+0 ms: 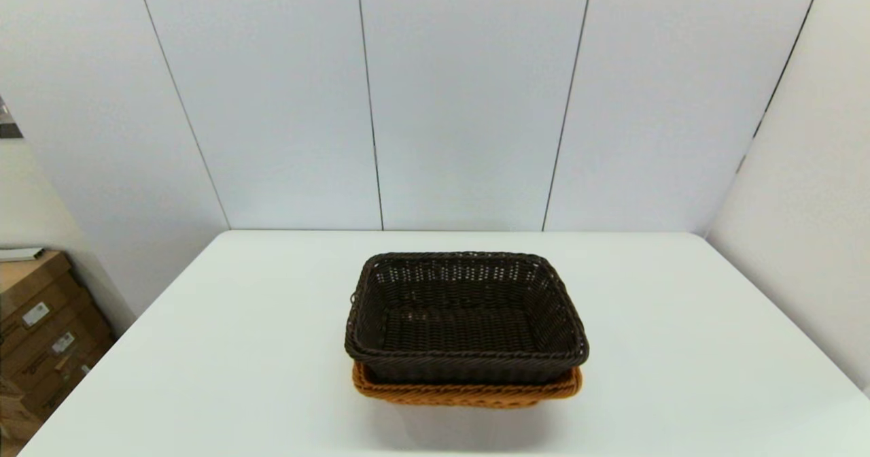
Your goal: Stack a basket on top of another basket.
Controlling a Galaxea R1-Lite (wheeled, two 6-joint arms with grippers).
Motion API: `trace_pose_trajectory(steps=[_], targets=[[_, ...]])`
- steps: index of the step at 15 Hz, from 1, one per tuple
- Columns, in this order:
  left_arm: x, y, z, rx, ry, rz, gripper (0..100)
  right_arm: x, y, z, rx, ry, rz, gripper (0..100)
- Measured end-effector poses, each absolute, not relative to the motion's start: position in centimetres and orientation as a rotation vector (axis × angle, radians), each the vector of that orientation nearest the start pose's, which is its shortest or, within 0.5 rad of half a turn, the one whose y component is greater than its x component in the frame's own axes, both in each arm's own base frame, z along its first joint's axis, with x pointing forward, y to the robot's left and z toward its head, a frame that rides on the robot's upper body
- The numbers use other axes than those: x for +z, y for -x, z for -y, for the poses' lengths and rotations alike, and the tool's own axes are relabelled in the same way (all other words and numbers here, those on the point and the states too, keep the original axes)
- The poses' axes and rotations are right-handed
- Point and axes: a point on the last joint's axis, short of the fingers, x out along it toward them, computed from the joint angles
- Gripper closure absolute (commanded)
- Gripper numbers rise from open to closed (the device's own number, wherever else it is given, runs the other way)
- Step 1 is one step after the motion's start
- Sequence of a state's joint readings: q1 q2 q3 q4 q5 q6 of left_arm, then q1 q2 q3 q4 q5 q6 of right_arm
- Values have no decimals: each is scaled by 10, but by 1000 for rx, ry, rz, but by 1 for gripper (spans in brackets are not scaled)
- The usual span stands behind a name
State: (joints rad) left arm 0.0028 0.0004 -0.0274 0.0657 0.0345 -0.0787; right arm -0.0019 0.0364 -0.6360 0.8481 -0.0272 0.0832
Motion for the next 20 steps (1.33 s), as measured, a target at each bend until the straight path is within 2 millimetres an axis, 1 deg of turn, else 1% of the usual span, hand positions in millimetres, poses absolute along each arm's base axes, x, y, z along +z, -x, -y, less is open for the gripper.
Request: trace_pose_trajectory(steps=[3, 6, 10, 11, 13, 14, 20], targets=[[76, 25, -1, 39, 78, -37, 0, 135, 89, 1, -73, -70, -205, 0], [76, 25, -1, 39, 79, -37, 0, 120, 66, 1, -72, -48, -164, 0], [76, 25, -1, 39, 79, -37, 0, 93, 37, 1, -65, 90, -90, 0], [76, 25, -1, 39, 79, -37, 0, 89, 33, 1, -63, 129, -52, 0], [76, 25, -1, 39, 79, -37, 0, 89, 28, 1, -62, 185, 34, 0], [76, 25, -1, 39, 79, -37, 0, 89, 27, 1, -62, 199, 46, 0], [76, 25, -1, 39, 79, -37, 0, 83, 25, 0, 7, 212, 36, 0]])
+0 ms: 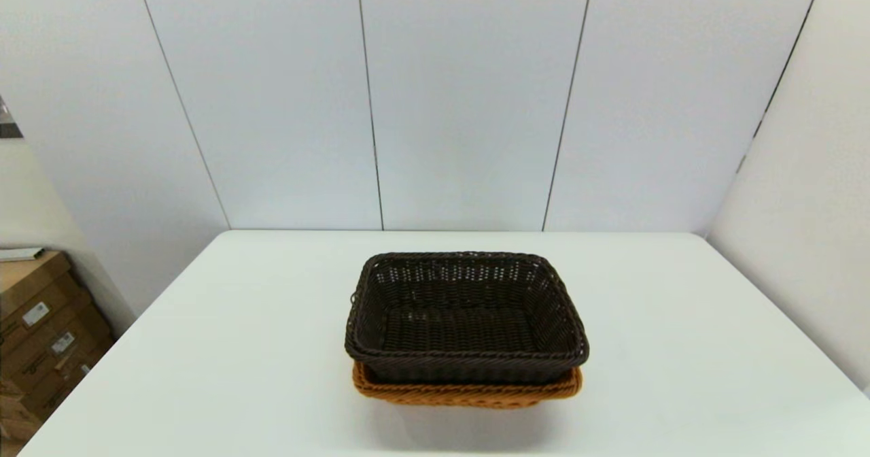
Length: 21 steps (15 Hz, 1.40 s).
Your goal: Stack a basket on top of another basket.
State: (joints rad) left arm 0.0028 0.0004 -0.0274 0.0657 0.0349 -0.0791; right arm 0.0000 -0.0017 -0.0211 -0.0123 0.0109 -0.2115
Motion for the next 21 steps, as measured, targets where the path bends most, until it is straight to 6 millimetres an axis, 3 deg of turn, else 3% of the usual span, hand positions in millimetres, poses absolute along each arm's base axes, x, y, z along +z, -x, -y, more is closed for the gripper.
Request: trace_pose_trajectory(steps=[7, 12, 21], targets=[[76, 25, -1, 38, 79, -37, 0, 81, 24, -1, 40, 202, 31, 0], [76, 25, -1, 38, 78, -38, 0, 76, 23, -1, 27, 70, 4, 0], [76, 25, -1, 39, 78, -37, 0, 76, 23, -1, 27, 66, 3, 0]])
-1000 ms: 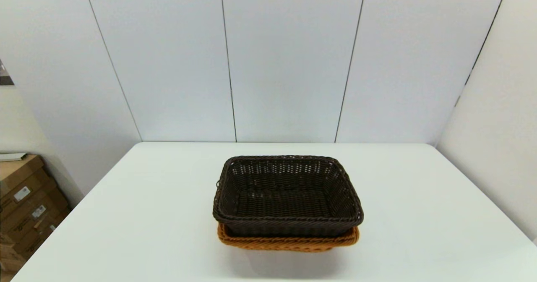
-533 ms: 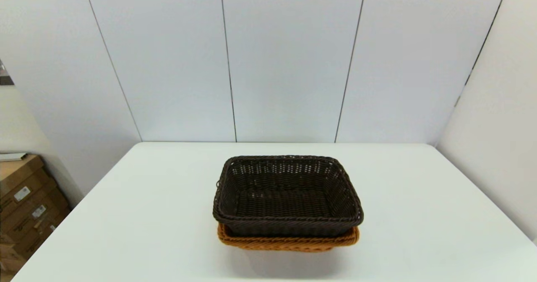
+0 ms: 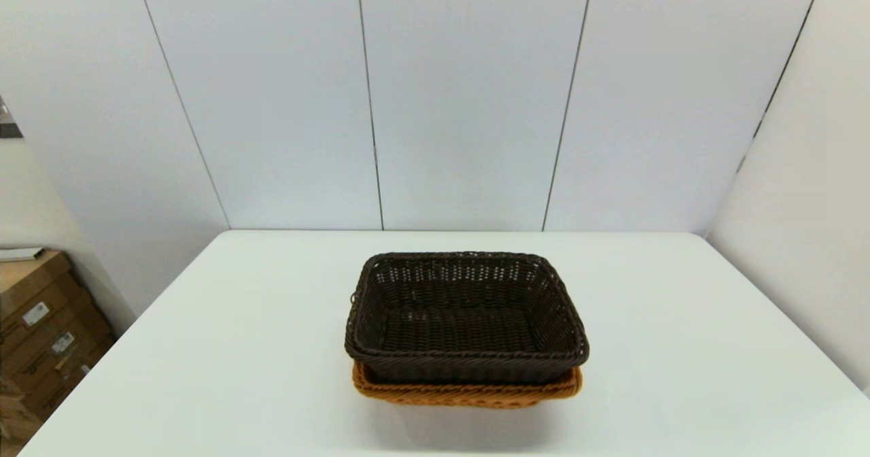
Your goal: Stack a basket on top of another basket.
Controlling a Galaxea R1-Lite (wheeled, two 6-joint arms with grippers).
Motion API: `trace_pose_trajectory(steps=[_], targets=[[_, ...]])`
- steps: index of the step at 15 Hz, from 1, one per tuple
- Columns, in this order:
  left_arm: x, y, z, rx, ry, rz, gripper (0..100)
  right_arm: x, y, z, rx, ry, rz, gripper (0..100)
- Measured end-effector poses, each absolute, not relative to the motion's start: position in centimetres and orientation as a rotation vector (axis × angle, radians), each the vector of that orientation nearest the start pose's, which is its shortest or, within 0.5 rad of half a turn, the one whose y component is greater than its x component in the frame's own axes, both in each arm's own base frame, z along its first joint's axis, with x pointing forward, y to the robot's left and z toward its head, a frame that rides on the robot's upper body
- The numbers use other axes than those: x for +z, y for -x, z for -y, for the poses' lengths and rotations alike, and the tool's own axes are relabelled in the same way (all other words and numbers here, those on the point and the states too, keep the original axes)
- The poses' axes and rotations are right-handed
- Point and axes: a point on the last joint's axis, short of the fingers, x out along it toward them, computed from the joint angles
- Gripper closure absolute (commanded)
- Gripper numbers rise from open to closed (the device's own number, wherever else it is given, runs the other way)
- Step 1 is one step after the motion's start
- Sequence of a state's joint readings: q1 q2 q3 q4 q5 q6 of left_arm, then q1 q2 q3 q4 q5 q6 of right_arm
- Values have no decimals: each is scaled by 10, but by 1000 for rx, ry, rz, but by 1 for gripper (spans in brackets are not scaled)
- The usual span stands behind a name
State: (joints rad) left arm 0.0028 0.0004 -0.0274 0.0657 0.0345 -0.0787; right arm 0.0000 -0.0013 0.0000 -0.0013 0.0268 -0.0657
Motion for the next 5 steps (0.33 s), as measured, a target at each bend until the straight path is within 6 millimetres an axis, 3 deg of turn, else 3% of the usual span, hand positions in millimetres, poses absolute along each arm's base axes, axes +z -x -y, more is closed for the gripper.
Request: trace_pose_trajectory(steps=[5], targets=[[76, 25, -1, 39, 79, -37, 0, 75, 23, -1, 27, 62, 2, 0]])
